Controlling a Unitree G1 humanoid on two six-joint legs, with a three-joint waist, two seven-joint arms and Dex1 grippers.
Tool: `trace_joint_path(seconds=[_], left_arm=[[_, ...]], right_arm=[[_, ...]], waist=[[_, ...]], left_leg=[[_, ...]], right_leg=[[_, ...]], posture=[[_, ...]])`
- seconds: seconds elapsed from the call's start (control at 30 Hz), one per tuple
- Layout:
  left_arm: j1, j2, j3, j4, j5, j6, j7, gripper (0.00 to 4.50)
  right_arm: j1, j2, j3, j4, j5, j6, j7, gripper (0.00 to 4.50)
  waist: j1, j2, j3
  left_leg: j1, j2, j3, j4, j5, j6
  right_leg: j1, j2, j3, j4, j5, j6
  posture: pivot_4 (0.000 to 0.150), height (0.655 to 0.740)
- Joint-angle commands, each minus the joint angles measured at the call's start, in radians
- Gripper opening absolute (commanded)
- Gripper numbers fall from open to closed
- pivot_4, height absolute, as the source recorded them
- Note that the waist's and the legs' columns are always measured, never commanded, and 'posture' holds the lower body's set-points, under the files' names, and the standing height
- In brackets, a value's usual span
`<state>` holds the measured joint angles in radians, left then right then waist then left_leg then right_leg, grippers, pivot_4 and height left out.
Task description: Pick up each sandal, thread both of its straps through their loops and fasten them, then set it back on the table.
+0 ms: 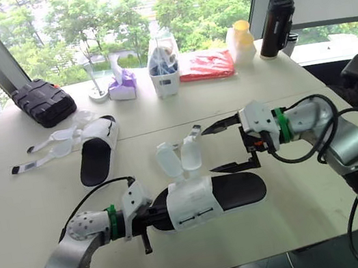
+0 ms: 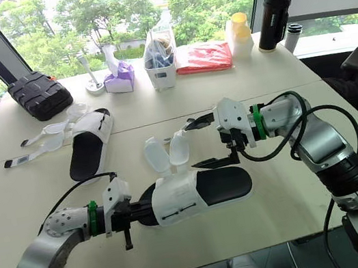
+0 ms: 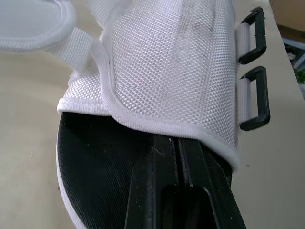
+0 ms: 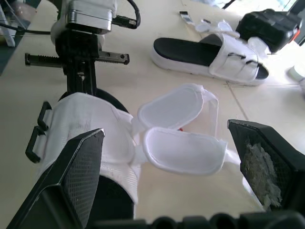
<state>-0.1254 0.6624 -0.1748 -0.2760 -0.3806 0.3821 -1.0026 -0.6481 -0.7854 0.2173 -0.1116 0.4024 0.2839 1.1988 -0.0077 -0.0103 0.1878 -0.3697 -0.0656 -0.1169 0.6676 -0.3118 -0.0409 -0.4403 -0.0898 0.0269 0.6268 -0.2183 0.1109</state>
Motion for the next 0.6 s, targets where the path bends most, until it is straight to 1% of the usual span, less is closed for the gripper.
trace_joint_path(seconds=[0.03,0.17,0.3,0.37,0.47,0.6], left_arm=[[0.005,-0.013,-0.021,0.018,0.018,-0.016,-0.01,0.05],[0.01,-0.015,-0.029,0.035,0.03,-0.031,-0.018,0.05],[0.011,-0.018,-0.029,0.039,0.036,-0.037,-0.022,0.05],[0.014,-0.019,-0.03,0.037,0.038,-0.039,-0.022,0.05],[0.019,-0.018,-0.033,0.035,0.044,-0.041,-0.022,0.05],[0.025,-0.018,-0.033,0.027,0.047,-0.039,-0.018,0.05]], right_arm=[[-0.028,0.0,-0.038,0.013,0.087,0.218,0.003,4.5],[-0.105,0.063,-0.06,0.14,0.188,0.496,-0.02,4.5],[-0.177,0.123,-0.041,0.261,0.202,0.676,-0.046,4.5],[-0.213,0.161,-0.017,0.337,0.174,0.729,-0.065,4.5],[-0.267,0.212,-0.011,0.433,0.179,0.81,-0.051,4.5],[-0.339,0.284,0.015,0.575,0.135,0.84,-0.065,4.5]], waist=[[0.0,0.0,0.0],[-0.002,0.0,0.0],[-0.002,0.0,0.0],[-0.002,0.0,-0.001],[-0.003,0.001,-0.001],[-0.003,0.001,-0.001]], left_leg=[[0.0,0.0,0.0,0.0,0.0,0.0],[0.0,0.0,0.0,0.0,0.0,0.0],[0.001,0.0,0.0,0.0,0.0,0.0],[0.001,0.0,0.0,0.0,0.0,0.0],[0.001,0.0,0.0,0.0,0.0,0.0],[0.0,-0.001,0.0,0.0,0.0,0.0]], right_leg=[[0.0,0.0,0.0,0.0,0.0,0.0],[0.0,0.0,0.0,0.0,0.0,-0.001],[0.0,0.0,0.0,0.0,0.0,-0.001],[0.0,0.0,0.0,0.0,0.0,-0.001],[0.0,0.0,0.0,0.0,0.0,-0.001],[0.0,-0.001,0.0,0.0,0.001,-0.001]], posture=[[0.15,0.74],[0.15,0.74],[0.15,0.74],[0.15,0.74],[0.15,0.74],[0.15,0.74]])
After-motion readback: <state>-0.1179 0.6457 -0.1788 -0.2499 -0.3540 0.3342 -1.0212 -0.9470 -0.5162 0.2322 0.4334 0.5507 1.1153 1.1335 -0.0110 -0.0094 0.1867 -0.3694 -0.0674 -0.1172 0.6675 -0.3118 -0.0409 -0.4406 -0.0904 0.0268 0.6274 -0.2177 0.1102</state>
